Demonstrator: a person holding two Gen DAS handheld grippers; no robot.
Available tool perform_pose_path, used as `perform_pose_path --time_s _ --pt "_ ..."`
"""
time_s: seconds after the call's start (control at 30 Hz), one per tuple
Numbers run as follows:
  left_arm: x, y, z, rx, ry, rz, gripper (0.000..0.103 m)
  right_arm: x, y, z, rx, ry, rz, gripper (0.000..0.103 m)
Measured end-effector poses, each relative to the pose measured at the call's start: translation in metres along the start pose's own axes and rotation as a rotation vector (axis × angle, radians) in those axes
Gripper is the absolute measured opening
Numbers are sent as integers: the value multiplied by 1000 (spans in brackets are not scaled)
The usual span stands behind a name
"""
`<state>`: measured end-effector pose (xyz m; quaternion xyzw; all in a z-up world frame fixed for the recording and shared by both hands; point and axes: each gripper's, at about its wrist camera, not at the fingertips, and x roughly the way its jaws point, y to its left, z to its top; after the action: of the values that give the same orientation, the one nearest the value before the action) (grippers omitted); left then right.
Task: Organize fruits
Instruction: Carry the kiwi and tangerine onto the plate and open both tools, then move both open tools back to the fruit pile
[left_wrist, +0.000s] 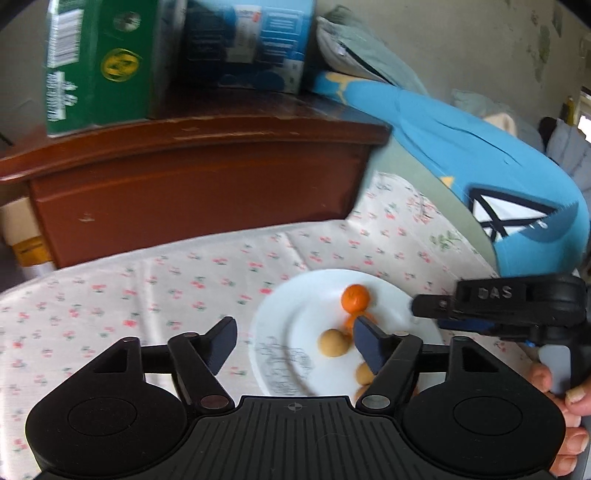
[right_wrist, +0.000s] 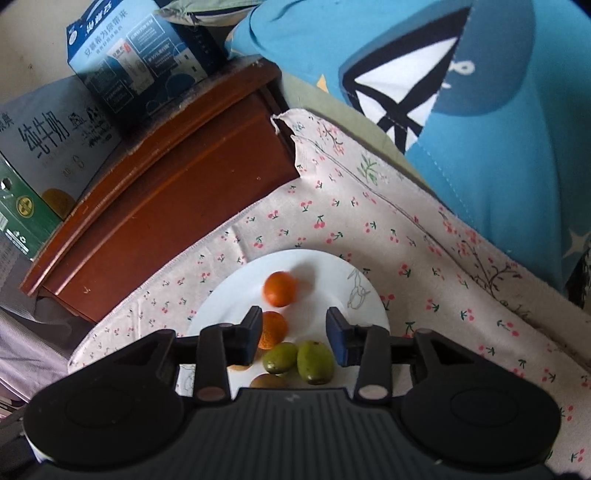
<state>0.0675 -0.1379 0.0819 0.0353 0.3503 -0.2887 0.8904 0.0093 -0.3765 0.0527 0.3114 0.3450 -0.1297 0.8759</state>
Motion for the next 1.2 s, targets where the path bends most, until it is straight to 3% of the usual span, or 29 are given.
perform_pose_path --time_s 0.3,0.73,0.9,1.2 --pt "-28 33 -7 -93 44 42 73 -16 15 -11 -45 3 30 42" --pt "-66 69 -31 -172 28 98 75 -36 38 -44 -126 39 83 45" --pt "-79 79 -39 -192 11 101 75 -41 47 -61 -159 69 116 45" --pt "-83 83 -59 -159 66 142 75 -42 64 -91 -226 126 153 45"
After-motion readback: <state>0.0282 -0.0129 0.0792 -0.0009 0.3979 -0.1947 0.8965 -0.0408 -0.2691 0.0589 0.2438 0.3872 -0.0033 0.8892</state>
